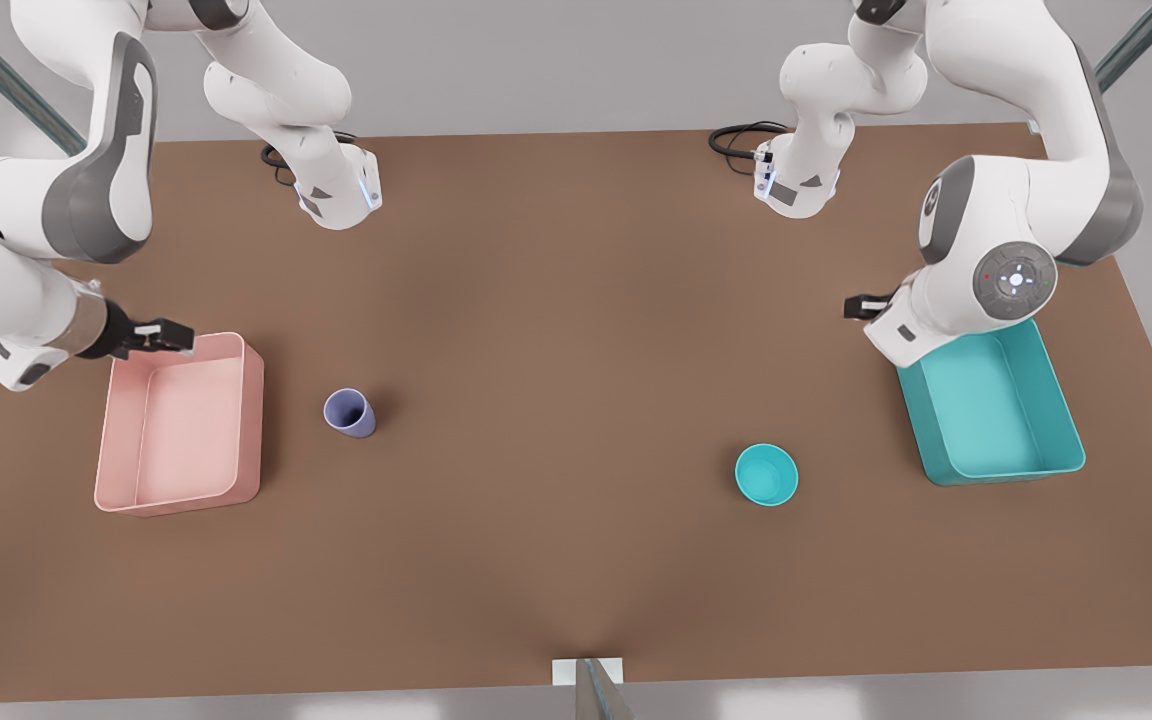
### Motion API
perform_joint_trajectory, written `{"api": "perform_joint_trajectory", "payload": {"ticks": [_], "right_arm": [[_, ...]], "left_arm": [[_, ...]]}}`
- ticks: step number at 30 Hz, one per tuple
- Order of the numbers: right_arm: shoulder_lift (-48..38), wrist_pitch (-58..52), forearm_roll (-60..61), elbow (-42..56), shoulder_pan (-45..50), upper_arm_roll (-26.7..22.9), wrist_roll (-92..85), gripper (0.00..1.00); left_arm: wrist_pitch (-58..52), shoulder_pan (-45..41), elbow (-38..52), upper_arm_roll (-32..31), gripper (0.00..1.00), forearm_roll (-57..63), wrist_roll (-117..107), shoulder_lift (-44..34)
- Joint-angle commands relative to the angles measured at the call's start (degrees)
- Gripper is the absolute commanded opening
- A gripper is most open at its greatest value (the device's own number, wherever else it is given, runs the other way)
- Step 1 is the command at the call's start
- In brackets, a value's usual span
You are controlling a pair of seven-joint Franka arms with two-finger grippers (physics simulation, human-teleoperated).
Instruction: Put the bowls and cups in different boxes
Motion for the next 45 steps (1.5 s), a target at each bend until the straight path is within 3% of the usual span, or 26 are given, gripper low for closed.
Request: {"api": "perform_joint_trajectory", "payload": {"ticks": [1, 3, 6, 11, 17, 21, 23, 24, 26, 31, 34, 36, 37, 39, 41, 43, 45], "right_arm": [[-0.1, 4.0, 0.2, 0.0, 0.0, 0.0, -3.4, 1.0], [0.2, 3.8, -0.4, -0.1, 0.3, 0.0, -3.4, 1.0], [7.4, 9.5, 2.5, -0.4, 3.2, 0.5, -2.9, 1.0], [12.4, 21.6, 2.8, -4.6, 7.0, 0.5, -2.0, 1.0], [9.6, 36.9, 2.9, -19.9, 7.2, 0.5, -2.0, 1.0], [9.0, 41.5, 3.4, -24.4, 7.4, 0.5, -2.0, 1.0], [9.0, 43.6, 4.9, -26.4, 7.3, 0.5, -2.0, 1.0], [9.0, 44.4, 5.3, -27.5, 7.3, 0.5, -2.0, 1.0], [9.0, 46.6, 5.4, -29.6, 7.3, 0.5, -2.0, 1.0], [9.8, 49.3, 5.4, -32.9, 8.0, 0.5, -2.0, 1.0], [10.6, 50.1, 5.4, -33.8, 8.5, 0.5, -2.0, 1.0], [11.9, 50.2, 5.8, -33.8, 8.4, 0.5, -2.0, 1.0], [12.6, 50.5, 5.8, -33.7, 8.4, 0.5, -2.0, 1.0], [13.5, 50.6, 5.8, -33.8, 8.4, 0.5, -2.0, 1.0], [13.9, 50.7, 5.8, -33.7, 8.4, 0.5, -2.0, 1.0], [14.9, 50.7, 5.8, -33.4, 8.4, 0.5, -2.0, 0.88], [15.3, 50.6, 5.8, -33.0, 8.8, 0.5, -2.1, 0.69]], "left_arm": [[4.1, 0.0, 0.1, 0.0, 1.0, 0.1, -1.0, 0.0], [4.6, 0.0, 1.5, 0.4, 1.0, -2.7, -1.1, 5.3], [18.8, 5.5, 12.1, -0.5, 1.0, -8.2, 4.8, 26.1], [38.0, 6.7, 11.0, -1.3, 1.0, -14.5, 4.8, 36.1], [42.1, 7.1, 8.1, -2.4, 1.0, -16.0, 4.8, 38.6], [43.9, 6.7, 5.6, -3.0, 1.0, -16.1, 4.8, 39.1], [43.0, 6.6, 5.6, -3.3, 0.55, -16.2, 4.5, 39.0], [41.8, 6.3, 5.6, -3.3, 0.38, -16.3, 4.5, 38.7], [41.4, 6.3, 5.6, -3.3, 0.23, -16.4, 4.5, 38.3], [40.9, 6.3, 5.7, -3.3, 0.21, -16.3, 4.4, 38.2], [33.1, 8.6, 5.6, -2.5, 0.21, -16.0, 4.5, 29.8], [22.8, 13.2, 5.5, 2.2, 0.21, -15.7, 5.2, 23.5], [17.8, 14.3, 5.0, 7.5, 0.21, -15.7, 7.7, 21.6], [18.2, 14.4, -0.2, 20.6, 0.21, -15.6, 25.4, 20.6], [22.4, 15.0, -4.6, 25.6, 0.21, -15.6, 35.0, 20.6], [25.3, 15.8, -7.0, 29.0, 0.21, -15.6, 41.5, 20.6], [33.9, 15.4, -12.4, 29.0, 0.21, -15.9, 41.4, 20.8]]}}
